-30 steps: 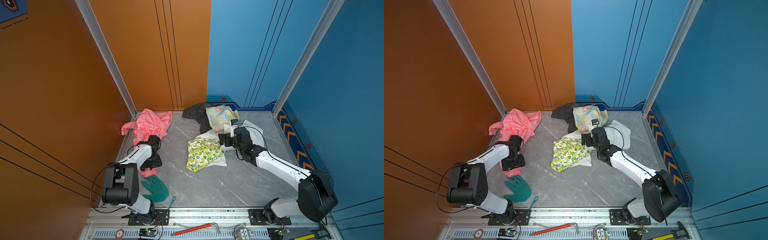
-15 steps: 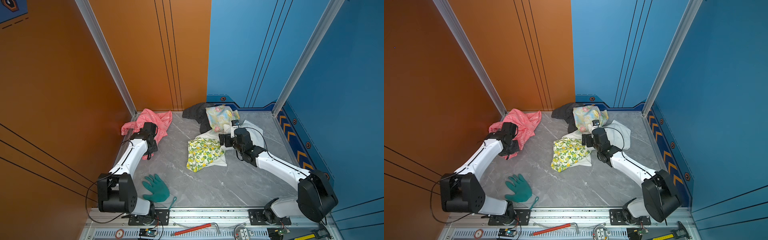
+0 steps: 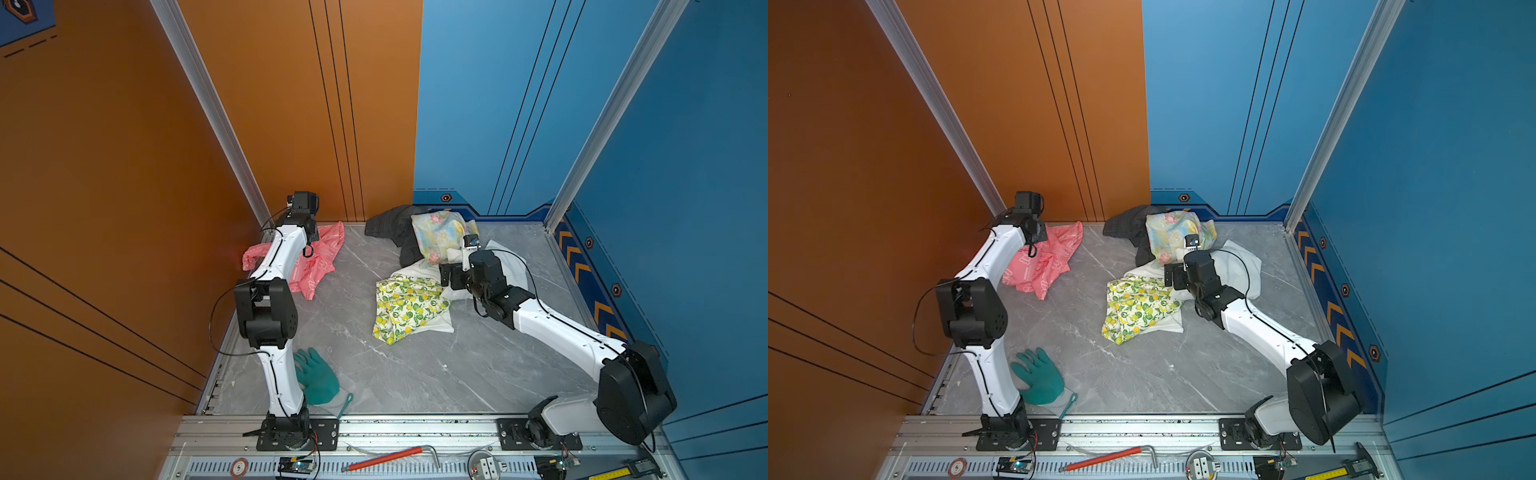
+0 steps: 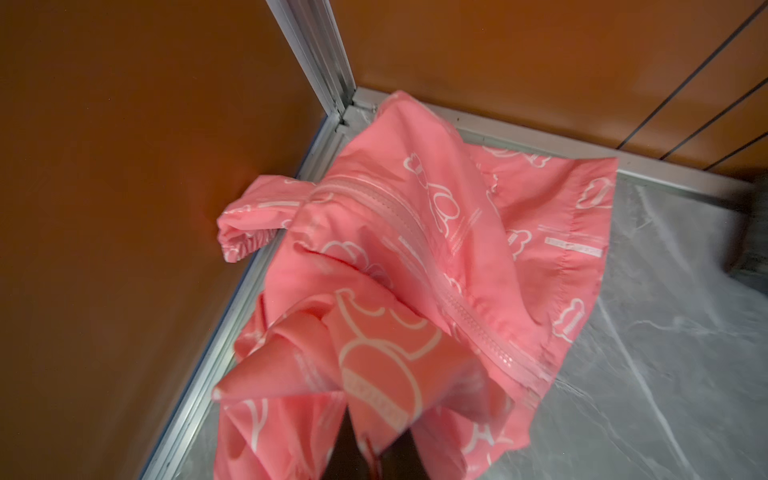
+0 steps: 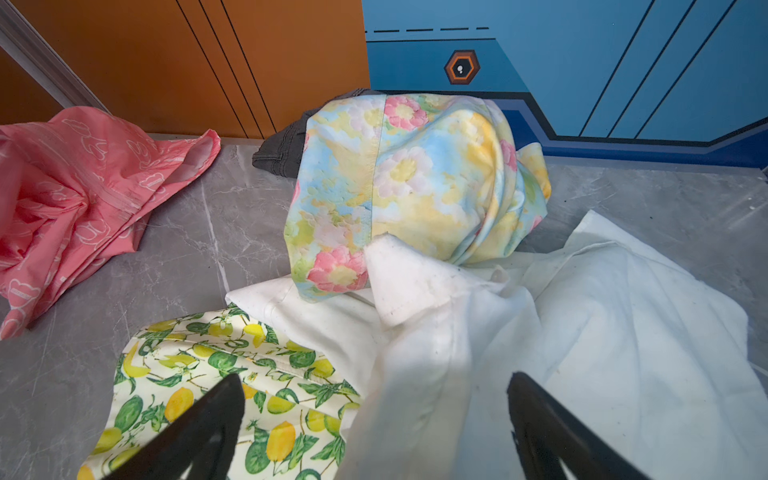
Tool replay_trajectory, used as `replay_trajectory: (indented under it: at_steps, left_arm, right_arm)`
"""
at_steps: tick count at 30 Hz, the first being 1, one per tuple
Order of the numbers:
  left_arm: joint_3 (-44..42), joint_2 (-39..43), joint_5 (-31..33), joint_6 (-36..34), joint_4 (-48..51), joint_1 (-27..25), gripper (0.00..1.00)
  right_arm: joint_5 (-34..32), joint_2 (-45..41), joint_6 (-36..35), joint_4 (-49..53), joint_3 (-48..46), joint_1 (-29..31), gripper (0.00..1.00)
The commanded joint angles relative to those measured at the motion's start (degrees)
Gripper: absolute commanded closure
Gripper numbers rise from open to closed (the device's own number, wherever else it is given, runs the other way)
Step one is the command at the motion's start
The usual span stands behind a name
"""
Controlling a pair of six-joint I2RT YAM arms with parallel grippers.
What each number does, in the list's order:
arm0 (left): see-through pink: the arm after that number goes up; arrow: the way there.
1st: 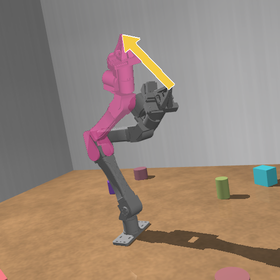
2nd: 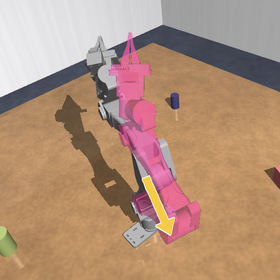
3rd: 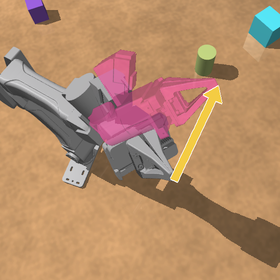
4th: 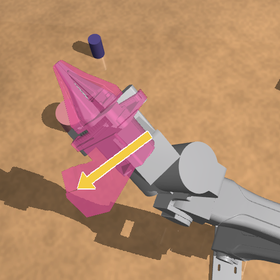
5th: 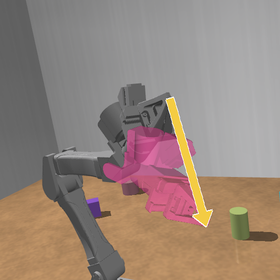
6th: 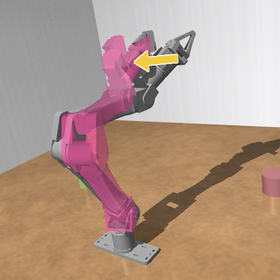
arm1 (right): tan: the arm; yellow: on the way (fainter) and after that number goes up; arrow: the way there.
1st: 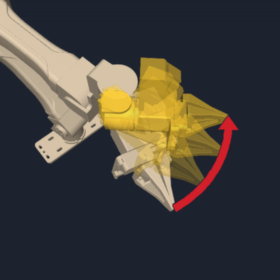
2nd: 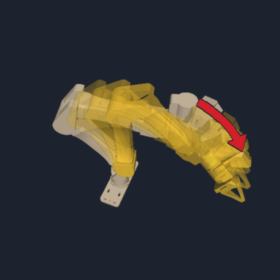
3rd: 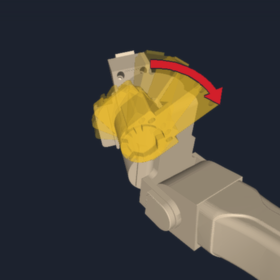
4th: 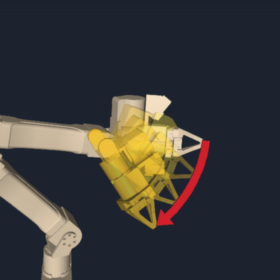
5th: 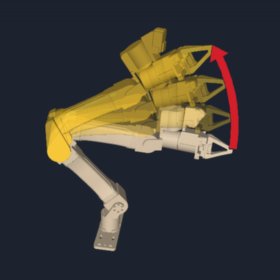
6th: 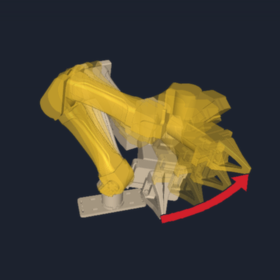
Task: Pick out a specific cloth from the pile
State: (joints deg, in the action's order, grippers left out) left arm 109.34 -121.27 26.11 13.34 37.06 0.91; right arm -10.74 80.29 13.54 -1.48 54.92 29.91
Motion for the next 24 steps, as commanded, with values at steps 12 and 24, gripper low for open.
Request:
replay_trajectory:
  at_steps: [12,24]
  left_arm:
    - [4.95,-7.23,-12.81,0.23,6.71,4.53,0.23]
    - [-26.17,27.61,-24.34,-1.7,-15.07,4.22,0.02]
  right_arm:
    - [-1.88,-6.02,-2.1,5.25,0.41,-3.0,0.0]
    - [6.1,-14.21,-2.04,3.8,-3.33,-13.37,0.0]
